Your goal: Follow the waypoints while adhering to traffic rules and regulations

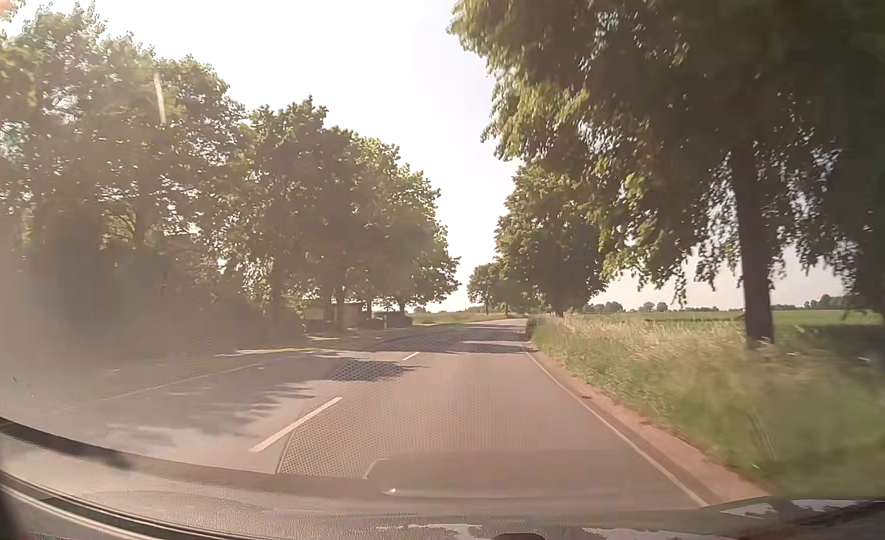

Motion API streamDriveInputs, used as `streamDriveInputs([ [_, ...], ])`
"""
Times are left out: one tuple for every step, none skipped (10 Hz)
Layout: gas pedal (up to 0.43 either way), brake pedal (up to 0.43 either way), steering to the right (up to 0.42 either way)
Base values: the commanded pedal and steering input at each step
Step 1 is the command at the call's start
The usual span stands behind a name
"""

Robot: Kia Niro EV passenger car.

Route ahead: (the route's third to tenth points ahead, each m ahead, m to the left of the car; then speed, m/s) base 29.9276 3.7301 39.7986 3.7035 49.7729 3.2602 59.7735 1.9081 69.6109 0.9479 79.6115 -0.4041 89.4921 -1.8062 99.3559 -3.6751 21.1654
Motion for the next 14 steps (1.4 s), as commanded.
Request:
streamDriveInputs([
  [0.248,0.0,0.016],
  [0.248,0.0,0.016],
  [0.24,0.0,0.016],
  [0.24,0.0,0.015],
  [0.24,0.0,0.012],
  [0.24,0.0,0.01],
  [0.24,0.0,0.01],
  [0.228,0.0,0.008],
  [0.228,0.0,0.005],
  [0.228,0.0,0.002],
  [0.228,0.0,0.001],
  [0.228,0.0,0.001],
  [0.228,0.0,0.002],
  [0.228,0.0,0.004],
])
